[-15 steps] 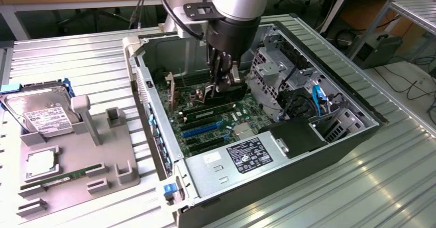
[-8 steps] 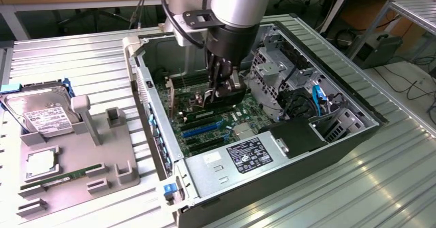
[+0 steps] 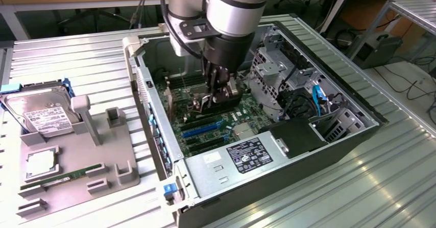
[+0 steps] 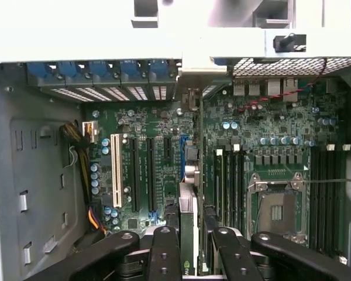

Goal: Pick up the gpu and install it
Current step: 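Insert the gpu into the slot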

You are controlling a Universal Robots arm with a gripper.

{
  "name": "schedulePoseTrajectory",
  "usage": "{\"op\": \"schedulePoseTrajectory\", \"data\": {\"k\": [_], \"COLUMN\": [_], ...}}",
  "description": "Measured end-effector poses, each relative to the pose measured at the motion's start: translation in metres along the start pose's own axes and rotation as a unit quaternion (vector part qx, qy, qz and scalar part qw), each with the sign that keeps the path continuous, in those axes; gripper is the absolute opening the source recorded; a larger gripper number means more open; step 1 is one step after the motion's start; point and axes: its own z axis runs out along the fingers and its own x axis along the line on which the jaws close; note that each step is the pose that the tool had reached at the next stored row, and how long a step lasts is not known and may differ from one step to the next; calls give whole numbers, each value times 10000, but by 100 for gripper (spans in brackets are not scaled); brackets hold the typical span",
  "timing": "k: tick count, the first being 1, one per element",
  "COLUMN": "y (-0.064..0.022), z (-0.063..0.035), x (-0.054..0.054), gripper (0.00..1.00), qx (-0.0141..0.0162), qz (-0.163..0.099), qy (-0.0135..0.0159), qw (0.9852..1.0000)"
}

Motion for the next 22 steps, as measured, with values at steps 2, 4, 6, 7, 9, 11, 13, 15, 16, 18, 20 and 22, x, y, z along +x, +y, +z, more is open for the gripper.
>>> {"op": "schedulePoseTrajectory", "data": {"k": [2,4,6,7,9,11,13,15,16,18,20,22], "y": [6,10,14,16,18,18,17,17,16,15,18,23], "z": [39,77,115,133,186,226,270,307,328,366,419,462], "x": [2,5,8,11,19,25,30,33,34,36,38,40], "gripper": [26,26,26,26,26,26,26,26,26,26,26,26], "qx": [0,0,0,0,-1,-1,0,-1,0,0,-1,0], "qz": [-6,-12,-19,-19,-18,-19,-19,-19,-19,-19,-19,-19], "qy": [-1,0,-1,0,0,1,1,3,4,4,5,5], "qw": [10000,10000,10000,10000,10000,10000,10000,10000,10000,10000,10000,10000]}}
